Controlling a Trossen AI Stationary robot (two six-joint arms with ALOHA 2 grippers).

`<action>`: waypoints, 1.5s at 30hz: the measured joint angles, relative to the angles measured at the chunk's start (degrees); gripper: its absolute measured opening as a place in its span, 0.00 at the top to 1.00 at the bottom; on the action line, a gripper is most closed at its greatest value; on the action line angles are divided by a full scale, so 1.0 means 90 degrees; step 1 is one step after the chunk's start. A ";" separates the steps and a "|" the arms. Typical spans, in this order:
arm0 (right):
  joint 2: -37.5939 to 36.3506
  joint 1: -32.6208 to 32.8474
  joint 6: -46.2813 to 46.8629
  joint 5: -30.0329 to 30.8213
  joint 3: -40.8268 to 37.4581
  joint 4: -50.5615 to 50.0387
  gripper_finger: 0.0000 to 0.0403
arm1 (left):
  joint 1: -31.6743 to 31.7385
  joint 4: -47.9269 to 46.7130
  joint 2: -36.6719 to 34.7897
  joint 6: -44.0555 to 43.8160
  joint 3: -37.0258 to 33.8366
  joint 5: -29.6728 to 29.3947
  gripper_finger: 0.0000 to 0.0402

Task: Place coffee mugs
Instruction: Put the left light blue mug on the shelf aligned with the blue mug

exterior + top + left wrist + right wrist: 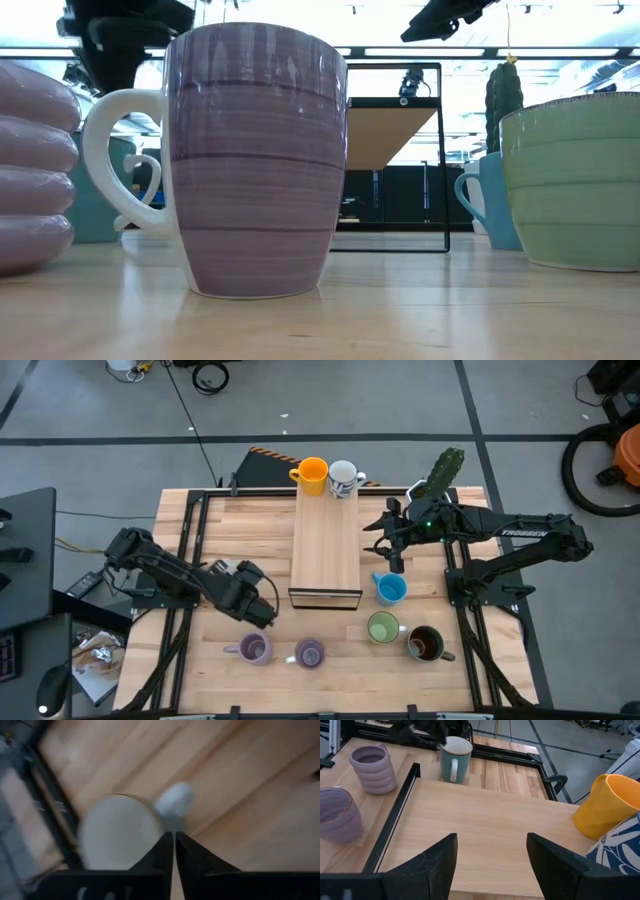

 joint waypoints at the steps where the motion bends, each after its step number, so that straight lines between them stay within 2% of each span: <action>1: 0.0000 -0.0002 0.0000 0.0000 0.0000 0.0002 0.39 | 0.0085 -0.0174 -0.0105 0.0076 0.0018 -0.0011 0.90; 7: 0.0000 0.0006 0.0028 -0.0098 0.0000 0.0003 0.39 | 0.0764 -0.0192 -0.1050 0.0946 -0.0057 0.0104 0.77; 13: 0.0000 0.0010 0.0056 -0.0170 0.0000 0.0024 0.39 | 0.1524 0.0574 -0.2479 0.1469 -0.1113 0.0262 0.63; 17: 0.0000 0.0012 0.0066 -0.0172 0.0000 0.0039 0.39 | 0.2046 0.0987 -0.3409 0.1457 -0.1785 0.0480 0.59; 21: 0.0000 0.0012 0.0109 -0.0172 0.0000 0.0097 0.39 | 0.2499 0.1215 -0.3894 0.1347 -0.2192 0.0912 0.58; 24: 0.0000 0.0011 0.0112 -0.0276 0.0000 0.0102 0.39 | 0.2736 0.1269 -0.3916 0.1359 -0.2393 0.1263 0.58; 27: 0.0000 0.0018 0.0113 -0.0384 0.0000 0.0104 0.39 | 0.2942 0.1259 -0.3826 0.1586 -0.2451 0.1291 0.58; 40: 0.0000 0.0061 0.0112 -0.0459 0.0000 0.0129 0.39 | 0.3790 0.1473 -0.2997 0.3396 -0.2458 0.2013 0.58; 45: 0.0000 0.0061 0.0109 -0.0459 0.0000 0.0126 0.39 | 0.3869 0.1566 -0.2608 0.4247 -0.2458 0.2096 0.65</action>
